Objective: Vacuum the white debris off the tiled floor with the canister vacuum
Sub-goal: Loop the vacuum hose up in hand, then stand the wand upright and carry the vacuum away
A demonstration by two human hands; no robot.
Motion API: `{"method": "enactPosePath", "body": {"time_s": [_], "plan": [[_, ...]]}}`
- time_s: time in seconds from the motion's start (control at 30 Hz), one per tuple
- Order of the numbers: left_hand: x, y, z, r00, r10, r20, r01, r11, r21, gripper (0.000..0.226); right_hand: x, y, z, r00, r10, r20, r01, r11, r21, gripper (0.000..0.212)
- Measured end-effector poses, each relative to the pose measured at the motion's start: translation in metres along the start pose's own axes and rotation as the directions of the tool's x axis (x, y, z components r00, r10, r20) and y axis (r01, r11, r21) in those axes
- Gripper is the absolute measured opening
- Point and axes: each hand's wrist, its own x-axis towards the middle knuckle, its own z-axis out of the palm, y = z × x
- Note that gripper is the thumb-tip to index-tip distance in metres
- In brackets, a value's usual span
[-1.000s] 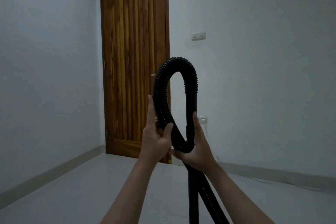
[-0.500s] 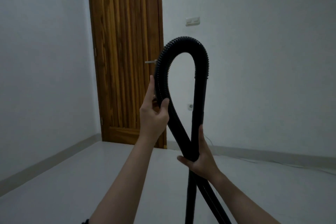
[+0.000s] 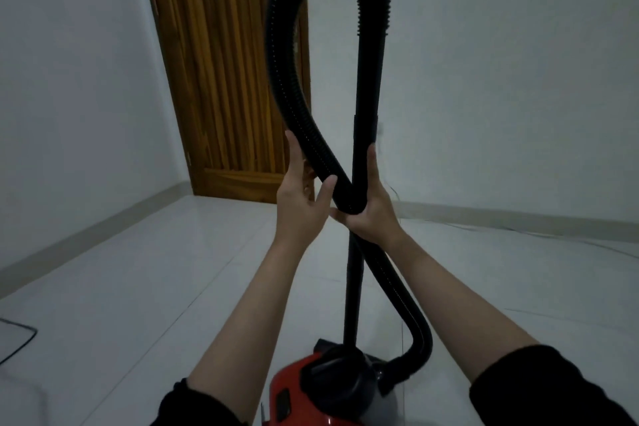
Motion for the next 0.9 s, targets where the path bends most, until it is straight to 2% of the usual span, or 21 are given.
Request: {"method": "enactPosePath", "body": {"time_s": [0.13, 0.23, 0.37, 0.43, 0.67, 0.8, 0.9], "plan": [[0.007, -0.010, 0.008, 0.995, -0.063, -0.081, 0.067, 0.997, 0.046, 0.088, -0.005, 0.002, 0.009, 0.998, 0.051, 0.045, -0.053, 0.997, 0.047, 0.129], [0.012, -0.018, 0.006, 0.986, -0.071, -0.151, 0.079, 0.996, 0.046, 0.087, -0.027, 0.015, 0.017, 0.969, 0.189, 0.162, -0.208, 0.972, 0.108, 0.131], [0.018, -0.033, -0.005, 0.993, 0.014, -0.115, -0.005, 0.997, 0.074, 0.086, -0.070, 0.040, 0.030, 0.903, 0.371, 0.216, -0.405, 0.903, 0.142, 0.106], [0.017, -0.037, -0.003, 0.995, 0.044, -0.089, -0.035, 0.994, 0.106, 0.087, -0.070, 0.048, 0.033, 0.901, 0.375, 0.218, -0.405, 0.908, 0.109, 0.099], [0.010, -0.045, 0.010, 0.989, 0.059, -0.136, -0.039, 0.989, 0.143, 0.078, -0.065, 0.064, 0.038, 0.913, 0.379, 0.154, -0.395, 0.913, 0.098, 0.083], [-0.027, -0.061, 0.008, 0.993, 0.026, -0.119, 0.000, 0.977, 0.214, 0.075, -0.061, 0.070, 0.041, 0.929, 0.338, 0.153, -0.356, 0.927, 0.116, 0.086], [-0.073, -0.071, 0.016, 0.999, -0.014, -0.047, 0.023, 0.979, 0.202, 0.078, -0.065, 0.070, 0.050, 0.968, 0.206, 0.144, -0.224, 0.968, 0.118, 0.099]]}}
